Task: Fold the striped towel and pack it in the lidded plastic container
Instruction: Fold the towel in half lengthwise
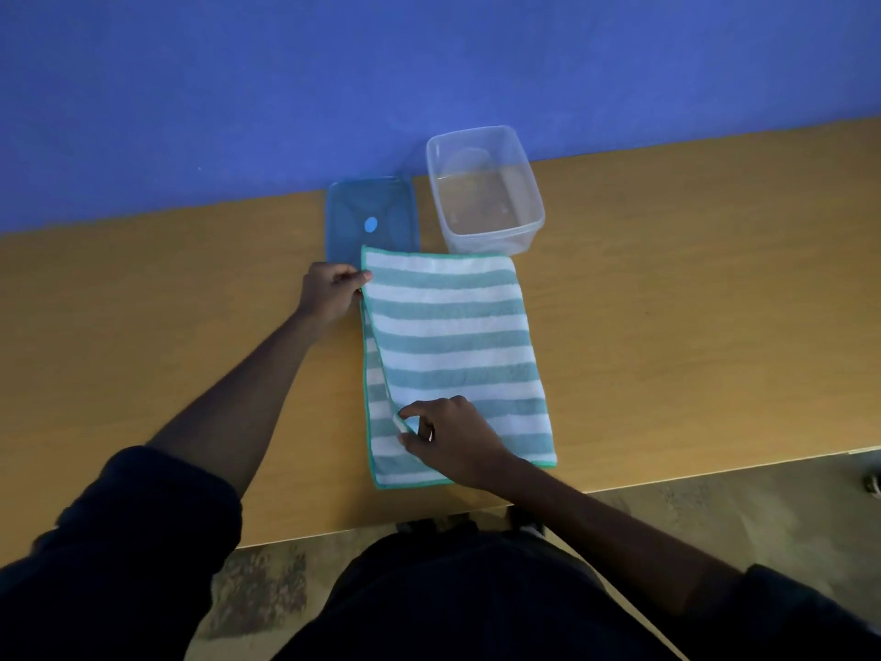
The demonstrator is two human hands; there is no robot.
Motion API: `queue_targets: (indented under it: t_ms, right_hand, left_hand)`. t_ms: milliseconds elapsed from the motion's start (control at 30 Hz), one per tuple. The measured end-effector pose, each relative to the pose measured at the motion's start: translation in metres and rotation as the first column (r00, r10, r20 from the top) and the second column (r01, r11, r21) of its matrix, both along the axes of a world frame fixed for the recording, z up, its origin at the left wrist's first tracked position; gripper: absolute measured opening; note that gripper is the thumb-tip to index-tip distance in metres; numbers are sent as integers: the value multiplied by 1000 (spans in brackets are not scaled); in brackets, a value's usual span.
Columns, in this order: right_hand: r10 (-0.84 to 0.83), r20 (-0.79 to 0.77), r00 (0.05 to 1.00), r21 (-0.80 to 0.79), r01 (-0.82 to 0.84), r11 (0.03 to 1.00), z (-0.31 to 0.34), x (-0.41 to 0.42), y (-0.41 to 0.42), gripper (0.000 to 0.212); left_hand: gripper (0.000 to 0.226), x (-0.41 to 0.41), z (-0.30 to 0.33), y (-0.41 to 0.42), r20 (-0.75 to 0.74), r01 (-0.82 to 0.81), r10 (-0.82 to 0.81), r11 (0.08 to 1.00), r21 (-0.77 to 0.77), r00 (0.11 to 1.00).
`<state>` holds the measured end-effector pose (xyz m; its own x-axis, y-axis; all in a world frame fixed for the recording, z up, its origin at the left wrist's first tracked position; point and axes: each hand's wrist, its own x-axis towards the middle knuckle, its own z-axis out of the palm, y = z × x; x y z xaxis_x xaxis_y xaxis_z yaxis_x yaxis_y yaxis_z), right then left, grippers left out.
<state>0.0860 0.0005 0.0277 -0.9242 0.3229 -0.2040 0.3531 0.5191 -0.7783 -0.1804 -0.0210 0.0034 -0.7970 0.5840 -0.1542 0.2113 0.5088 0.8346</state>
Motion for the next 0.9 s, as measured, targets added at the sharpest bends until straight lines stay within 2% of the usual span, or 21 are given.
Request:
queue_targets:
  t_ms: [233, 367, 533, 633, 700, 800, 900]
  right_hand:
    - [107, 129, 986, 31, -112, 993, -16, -15, -29, 46]
    - [112, 180, 977, 94, -131, 987, -23, -20, -40, 38]
    - [173, 250, 953, 82, -199, 977, -31, -18, -49, 18]
    - [180, 244, 953, 78, -205, 976, -36, -14, -54, 22]
    - [181, 227, 957, 93, -207, 974, -38, -12, -55, 30]
    - [186, 178, 966, 120, -209, 971, -38, -6, -54, 39]
    - [92, 132, 987, 141, -111, 984, -41, 5, -43, 44]
  left_hand:
    - [26, -2, -22, -8, -19, -69, 68, 993, -93, 998]
    - [26, 1, -29, -8, -16, -85, 84, 991, -102, 996]
    - [22, 1, -33, -7, -34, -173, 170, 981, -92, 985]
    - [21, 3, -36, -8, -49, -229, 225, 969, -97, 973]
    - [29, 8, -36, -10, -61, -260, 254, 958, -118, 965]
    - [53, 26, -35, -20, -84, -294, 284, 942, -160, 955]
    - [65, 52, -35, -40, -64, -281, 273, 944, -174, 960]
